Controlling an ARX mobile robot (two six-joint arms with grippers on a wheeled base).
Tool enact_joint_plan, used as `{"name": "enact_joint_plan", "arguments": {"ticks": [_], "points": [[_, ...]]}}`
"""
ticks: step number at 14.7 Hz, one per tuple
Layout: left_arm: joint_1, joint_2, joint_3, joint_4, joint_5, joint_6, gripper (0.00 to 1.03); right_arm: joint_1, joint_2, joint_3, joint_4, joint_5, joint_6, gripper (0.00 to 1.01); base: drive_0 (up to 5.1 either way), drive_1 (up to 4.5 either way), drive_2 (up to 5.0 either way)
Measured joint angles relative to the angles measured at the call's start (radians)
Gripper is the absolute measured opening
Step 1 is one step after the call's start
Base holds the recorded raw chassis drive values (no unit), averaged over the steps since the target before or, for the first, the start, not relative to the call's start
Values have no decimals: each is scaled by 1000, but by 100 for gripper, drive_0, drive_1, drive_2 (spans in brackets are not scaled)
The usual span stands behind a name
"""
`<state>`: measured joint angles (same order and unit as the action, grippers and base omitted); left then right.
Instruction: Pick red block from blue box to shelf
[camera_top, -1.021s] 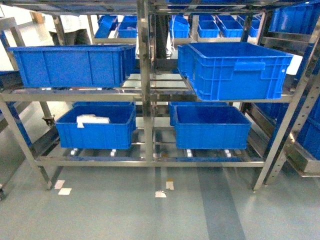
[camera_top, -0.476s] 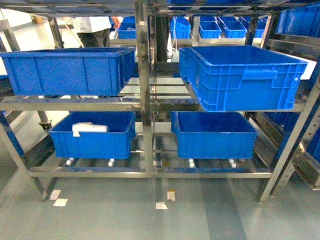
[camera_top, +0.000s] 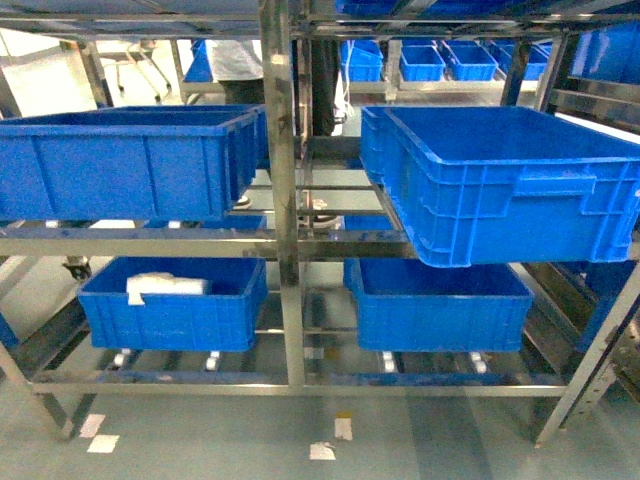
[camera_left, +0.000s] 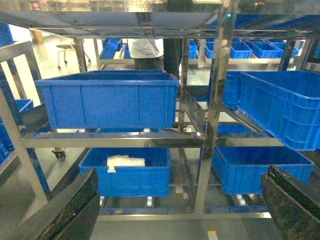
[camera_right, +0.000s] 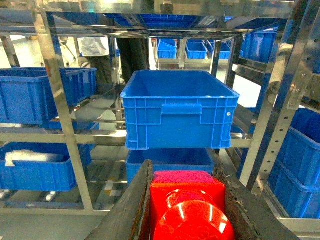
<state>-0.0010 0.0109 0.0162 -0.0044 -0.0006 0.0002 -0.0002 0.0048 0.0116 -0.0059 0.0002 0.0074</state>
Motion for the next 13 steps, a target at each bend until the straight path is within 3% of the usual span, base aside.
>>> {"name": "enact_joint_plan", "arguments": {"ticks": [13], "points": [[0, 0, 0, 4, 0, 0, 98, 0, 0, 0, 1, 0, 0, 28, -2, 401, -405]]}}
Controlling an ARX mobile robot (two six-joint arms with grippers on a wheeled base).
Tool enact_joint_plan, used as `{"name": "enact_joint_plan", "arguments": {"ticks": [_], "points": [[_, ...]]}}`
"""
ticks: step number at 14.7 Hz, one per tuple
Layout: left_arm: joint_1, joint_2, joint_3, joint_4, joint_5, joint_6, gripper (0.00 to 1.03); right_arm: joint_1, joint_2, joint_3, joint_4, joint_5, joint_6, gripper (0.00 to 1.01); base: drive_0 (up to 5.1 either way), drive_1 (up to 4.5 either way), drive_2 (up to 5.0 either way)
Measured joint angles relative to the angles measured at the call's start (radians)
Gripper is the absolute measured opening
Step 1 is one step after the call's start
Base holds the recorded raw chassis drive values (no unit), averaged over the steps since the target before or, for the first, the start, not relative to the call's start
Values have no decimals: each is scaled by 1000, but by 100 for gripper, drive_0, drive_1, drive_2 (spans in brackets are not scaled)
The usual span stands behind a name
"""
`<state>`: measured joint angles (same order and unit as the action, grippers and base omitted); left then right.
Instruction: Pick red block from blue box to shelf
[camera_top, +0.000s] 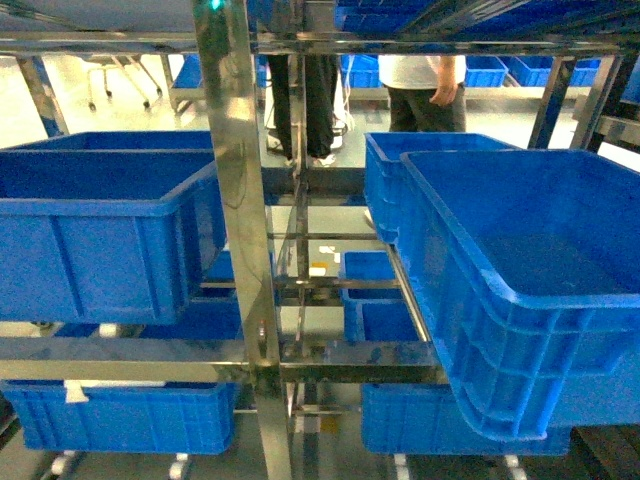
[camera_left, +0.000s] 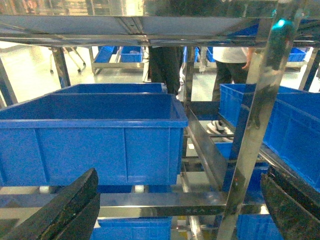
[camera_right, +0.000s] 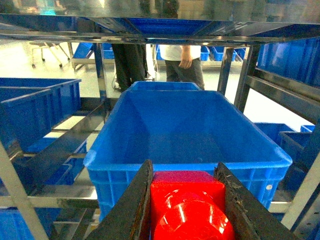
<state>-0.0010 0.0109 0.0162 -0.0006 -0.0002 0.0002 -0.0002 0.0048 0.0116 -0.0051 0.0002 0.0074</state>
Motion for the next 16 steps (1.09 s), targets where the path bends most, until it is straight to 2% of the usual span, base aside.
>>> {"name": "enact_joint_plan", "arguments": {"ticks": [3, 16], "points": [[0, 0, 0, -5, 0, 0, 98, 0, 0, 0, -3, 0, 0, 28, 0, 275, -276], [0, 0, 0, -3, 0, 0, 98, 0, 0, 0, 1, 0, 0, 28, 0, 0, 0]]}}
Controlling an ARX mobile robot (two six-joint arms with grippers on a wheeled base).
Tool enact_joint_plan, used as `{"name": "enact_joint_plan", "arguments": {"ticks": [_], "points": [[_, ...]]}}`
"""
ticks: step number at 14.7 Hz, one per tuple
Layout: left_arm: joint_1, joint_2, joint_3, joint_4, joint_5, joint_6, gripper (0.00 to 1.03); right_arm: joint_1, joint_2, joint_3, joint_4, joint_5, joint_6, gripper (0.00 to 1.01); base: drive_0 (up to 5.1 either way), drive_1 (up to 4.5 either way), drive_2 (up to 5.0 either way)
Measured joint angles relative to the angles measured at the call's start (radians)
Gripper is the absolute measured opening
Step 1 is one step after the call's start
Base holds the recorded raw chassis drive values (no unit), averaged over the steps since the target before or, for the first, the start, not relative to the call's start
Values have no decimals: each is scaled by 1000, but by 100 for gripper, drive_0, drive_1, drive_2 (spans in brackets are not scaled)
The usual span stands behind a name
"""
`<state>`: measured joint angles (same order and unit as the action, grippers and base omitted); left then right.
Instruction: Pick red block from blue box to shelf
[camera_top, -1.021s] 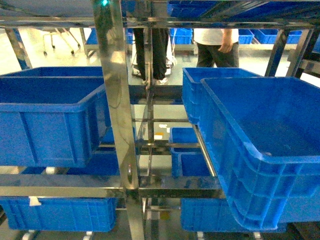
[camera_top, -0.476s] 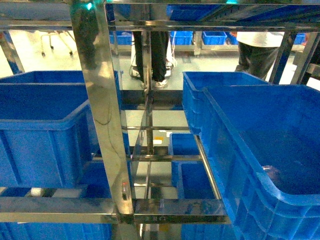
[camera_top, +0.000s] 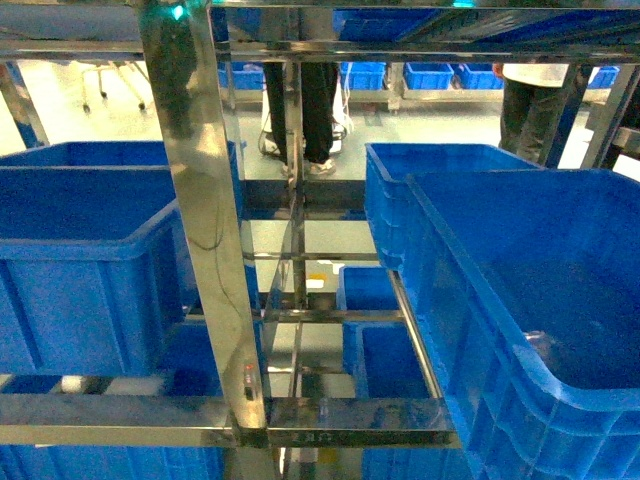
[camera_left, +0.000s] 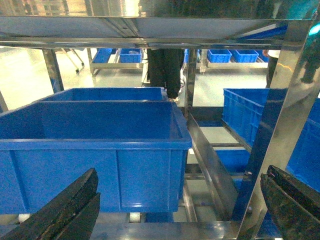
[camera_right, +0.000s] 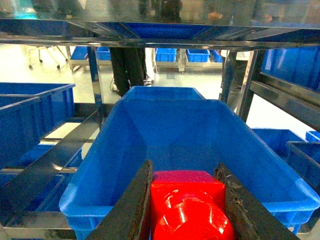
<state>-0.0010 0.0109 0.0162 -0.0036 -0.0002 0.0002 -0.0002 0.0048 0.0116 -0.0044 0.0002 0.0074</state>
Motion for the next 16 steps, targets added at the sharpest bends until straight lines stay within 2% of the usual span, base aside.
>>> {"name": "enact_joint_plan", "arguments": {"ticks": [16], "points": [[0, 0, 0, 0, 0, 0, 98, 0, 0, 0, 0, 0, 0, 28, 0, 0, 0]]}}
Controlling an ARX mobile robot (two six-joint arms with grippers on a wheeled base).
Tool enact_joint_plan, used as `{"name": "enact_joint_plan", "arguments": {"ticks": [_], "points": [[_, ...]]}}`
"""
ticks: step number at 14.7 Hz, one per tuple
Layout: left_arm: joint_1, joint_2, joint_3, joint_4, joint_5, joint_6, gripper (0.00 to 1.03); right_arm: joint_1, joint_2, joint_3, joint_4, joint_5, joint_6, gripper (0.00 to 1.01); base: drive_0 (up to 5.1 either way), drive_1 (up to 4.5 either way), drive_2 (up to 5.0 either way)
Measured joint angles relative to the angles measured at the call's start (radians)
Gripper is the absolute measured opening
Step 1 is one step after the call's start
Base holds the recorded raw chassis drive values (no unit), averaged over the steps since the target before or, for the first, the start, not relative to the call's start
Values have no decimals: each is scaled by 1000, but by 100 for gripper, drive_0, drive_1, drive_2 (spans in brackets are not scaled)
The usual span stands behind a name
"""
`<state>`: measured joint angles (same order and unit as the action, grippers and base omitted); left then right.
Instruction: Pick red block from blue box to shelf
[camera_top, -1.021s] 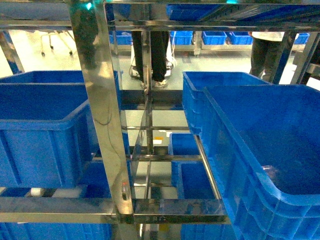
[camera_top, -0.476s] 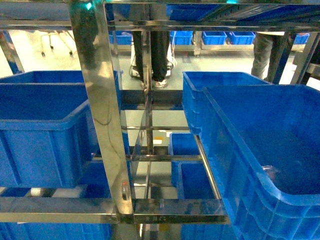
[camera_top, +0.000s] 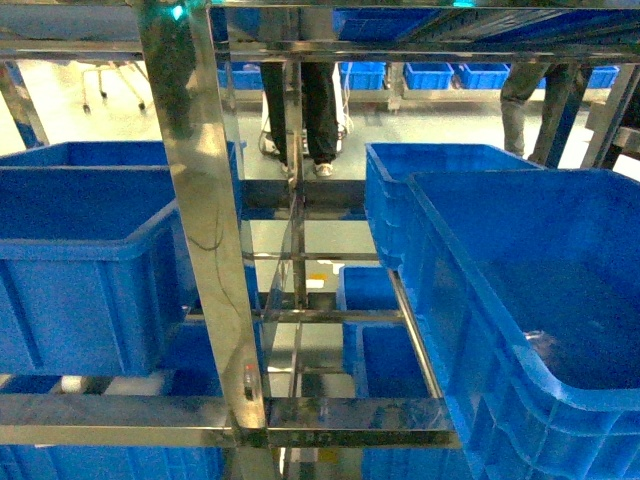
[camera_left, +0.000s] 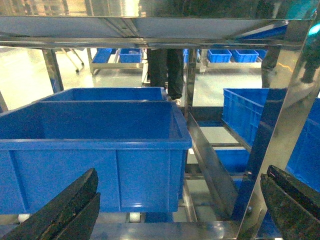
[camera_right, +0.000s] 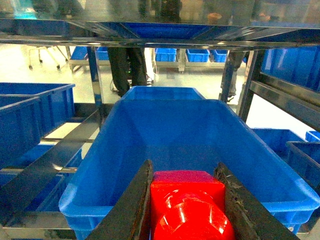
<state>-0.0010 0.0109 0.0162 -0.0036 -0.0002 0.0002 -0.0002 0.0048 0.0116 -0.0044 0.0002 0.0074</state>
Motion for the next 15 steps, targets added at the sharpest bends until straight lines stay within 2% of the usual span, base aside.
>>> {"name": "enact_joint_plan", "arguments": {"ticks": [3, 4, 5, 7, 8, 9, 10, 11, 12, 13, 15], "points": [[0, 0, 0, 0, 0, 0, 98, 0, 0, 0, 0, 0, 0, 28, 0, 0, 0], [0, 0, 0, 0, 0, 0, 98, 23, 23, 20, -80, 62, -31, 28, 0, 0, 0], [0, 0, 0, 0, 0, 0, 98, 31, 124, 39, -78, 97, -56, 28, 0, 0, 0], [0, 0, 0, 0, 0, 0, 98, -26, 333, 77, 101, 66, -60, 28, 0, 0, 0], [0, 0, 0, 0, 0, 0, 98, -49, 529, 112, 256, 52, -50, 28, 0, 0, 0], [0, 0, 0, 0, 0, 0, 98, -52, 734, 142, 423, 57, -46, 28, 0, 0, 0], [0, 0, 0, 0, 0, 0, 98, -38, 980, 189, 640, 98, -45, 28, 0, 0, 0], [0, 0, 0, 0, 0, 0, 98, -19, 1185, 241, 815, 141, -51, 36, 0, 0, 0], [0, 0, 0, 0, 0, 0, 98, 3, 1365, 294, 966, 149, -51, 49, 0, 0, 0], [0, 0, 0, 0, 0, 0, 98, 27, 1496, 321, 1039, 166, -49, 62, 0, 0, 0], [0, 0, 0, 0, 0, 0, 98, 39, 1537, 314, 1052, 168, -49, 69, 0, 0, 0]]}}
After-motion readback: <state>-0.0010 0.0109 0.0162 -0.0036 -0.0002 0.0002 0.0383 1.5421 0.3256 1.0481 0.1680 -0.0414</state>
